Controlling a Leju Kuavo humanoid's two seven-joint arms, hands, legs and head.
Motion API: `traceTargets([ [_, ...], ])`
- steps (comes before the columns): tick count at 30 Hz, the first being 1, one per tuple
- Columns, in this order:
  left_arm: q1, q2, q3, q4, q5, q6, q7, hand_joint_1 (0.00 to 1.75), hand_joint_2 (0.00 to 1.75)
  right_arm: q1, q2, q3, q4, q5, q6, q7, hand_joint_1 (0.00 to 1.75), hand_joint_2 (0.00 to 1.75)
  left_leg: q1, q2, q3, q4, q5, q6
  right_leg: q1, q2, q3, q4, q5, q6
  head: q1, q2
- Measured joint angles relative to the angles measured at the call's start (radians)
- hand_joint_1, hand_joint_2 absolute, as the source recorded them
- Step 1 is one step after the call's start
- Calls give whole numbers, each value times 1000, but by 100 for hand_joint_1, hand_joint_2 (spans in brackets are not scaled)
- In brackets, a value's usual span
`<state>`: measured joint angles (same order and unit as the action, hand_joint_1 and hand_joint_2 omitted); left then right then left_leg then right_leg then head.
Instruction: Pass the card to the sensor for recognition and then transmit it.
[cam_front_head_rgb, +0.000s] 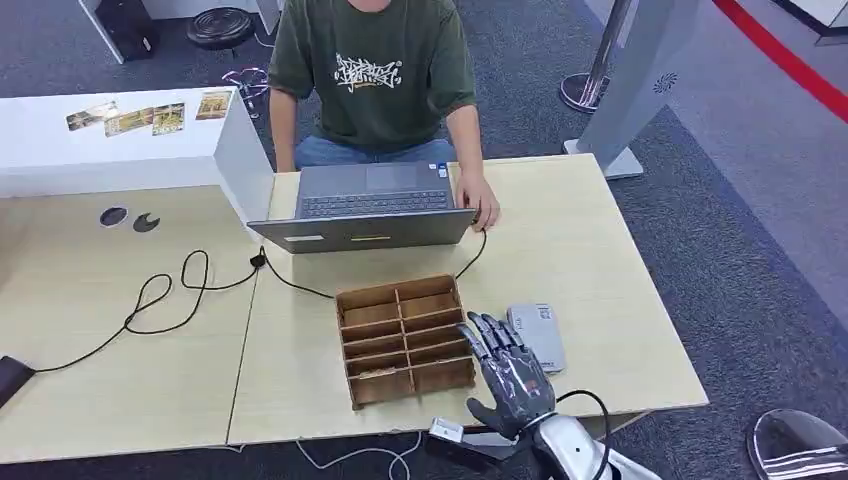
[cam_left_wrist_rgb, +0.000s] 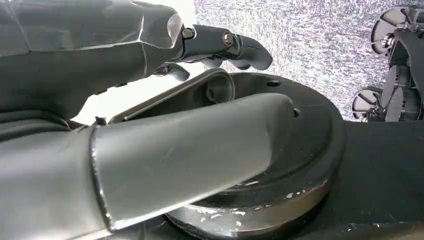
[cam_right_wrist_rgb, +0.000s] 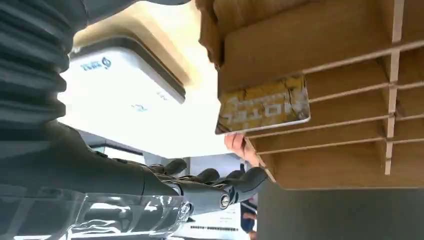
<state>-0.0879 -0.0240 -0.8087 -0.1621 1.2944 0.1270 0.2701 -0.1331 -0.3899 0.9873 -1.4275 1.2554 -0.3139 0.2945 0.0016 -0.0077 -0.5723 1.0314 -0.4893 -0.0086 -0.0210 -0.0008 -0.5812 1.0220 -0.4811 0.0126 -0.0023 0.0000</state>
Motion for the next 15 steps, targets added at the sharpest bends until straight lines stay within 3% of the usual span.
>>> traceTargets([
  [15,0,0,0,0,6,-2,0,0,0,42,2,-24,-6,-58,5,6,0,175,0,0,0,0,0,0,0,0,0,0,0,0,0,0],
])
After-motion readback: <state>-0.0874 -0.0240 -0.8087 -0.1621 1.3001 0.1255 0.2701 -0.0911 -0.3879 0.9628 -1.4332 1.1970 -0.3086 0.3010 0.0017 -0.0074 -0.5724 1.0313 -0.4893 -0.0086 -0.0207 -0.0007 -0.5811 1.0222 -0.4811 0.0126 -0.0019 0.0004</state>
